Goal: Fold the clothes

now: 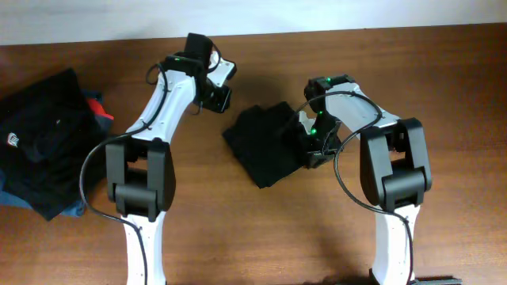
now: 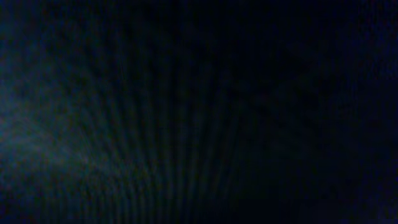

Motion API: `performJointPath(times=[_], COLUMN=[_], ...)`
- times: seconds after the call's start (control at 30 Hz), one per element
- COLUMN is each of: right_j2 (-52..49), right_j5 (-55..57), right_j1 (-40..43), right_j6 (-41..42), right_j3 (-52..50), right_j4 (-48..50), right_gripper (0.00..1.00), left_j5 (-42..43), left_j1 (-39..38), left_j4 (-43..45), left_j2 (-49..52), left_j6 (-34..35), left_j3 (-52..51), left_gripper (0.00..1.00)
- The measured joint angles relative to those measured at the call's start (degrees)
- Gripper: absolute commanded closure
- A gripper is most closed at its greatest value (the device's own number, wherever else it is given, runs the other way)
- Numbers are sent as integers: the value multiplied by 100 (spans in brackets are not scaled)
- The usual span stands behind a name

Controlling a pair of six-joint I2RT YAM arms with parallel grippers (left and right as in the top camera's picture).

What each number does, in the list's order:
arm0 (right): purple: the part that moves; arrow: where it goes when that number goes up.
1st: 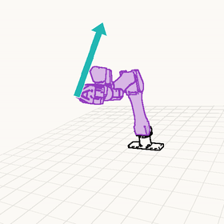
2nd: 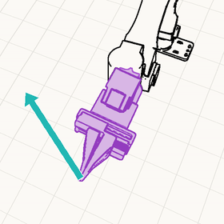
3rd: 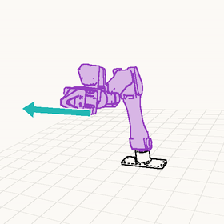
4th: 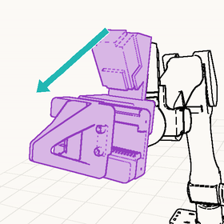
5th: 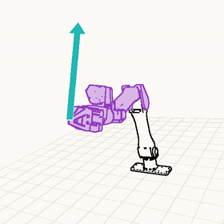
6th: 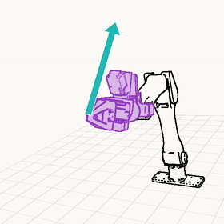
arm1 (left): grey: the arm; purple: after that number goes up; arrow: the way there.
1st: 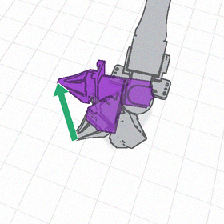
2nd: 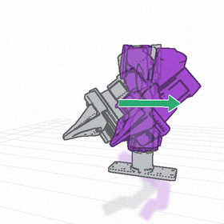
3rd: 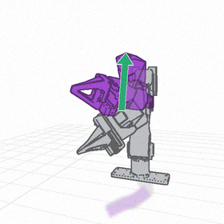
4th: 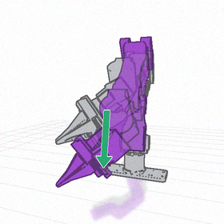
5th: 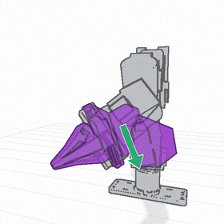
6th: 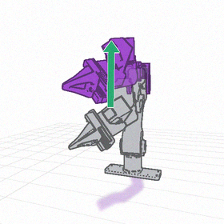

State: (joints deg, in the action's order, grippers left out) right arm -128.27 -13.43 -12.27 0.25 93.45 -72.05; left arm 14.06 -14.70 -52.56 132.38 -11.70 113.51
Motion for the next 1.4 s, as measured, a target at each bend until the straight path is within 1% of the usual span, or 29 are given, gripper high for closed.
performJointPath(times=[0.13,0.23,0.3,0.43,0.5,0.53,0.57,0.63,0.8,0.97,1.13,1.17,1.2,1.27,1.3,1.4], right_j2=[153,192,212,275,295,299,308,319,319,304,87,59,26,22,20,20], right_j5=[-94,-129,-149,-177,-177,-179,-181,-188,-94,92,498,581,730,846,918,1095], right_j1=[0,0,0,2,0,0,0,2,0,0,0,2,2,2,2,2], right_j6=[151,173,210,243,247,251,249,258,254,232,223,223,216,203,203,192], right_j3=[-221,-260,-260,-260,-256,-258,-254,-249,-243,-146,424,579,918,1237,1484,2299], right_j4=[299,417,555,1016,1237,1362,1467,1731,2092,1947,1060,887,557,317,168,-190], right_gripper=[75,74,70,66,63,59,59,58,56,53,52,52,51,48,45,43], left_j5=[22,251,400,573,612,619,627,636,671,675,691,695,697,710,723,1003], left_j1=[-155,-227,-256,-284,-286,-286,-286,-282,-297,-297,-229,-199,-133,-22,24,225], left_j4=[103,44,-168,-824,-1165,-1346,-1512,-1818,-2487,-2612,-2782,-2782,-2778,-2765,-2743,-2715], left_j2=[20,131,240,435,472,479,490,501,501,503,498,485,452,369,332,216], left_j6=[0,-2,2,39,42,42,39,50,57,59,35,35,35,15,22,-144], left_j3=[2,7,9,7,15,17,17,17,22,37,409,476,557,623,638,693], left_gripper=[75,74,68,67,68,70,75,78,83,83,82,80,66,50,43,26])
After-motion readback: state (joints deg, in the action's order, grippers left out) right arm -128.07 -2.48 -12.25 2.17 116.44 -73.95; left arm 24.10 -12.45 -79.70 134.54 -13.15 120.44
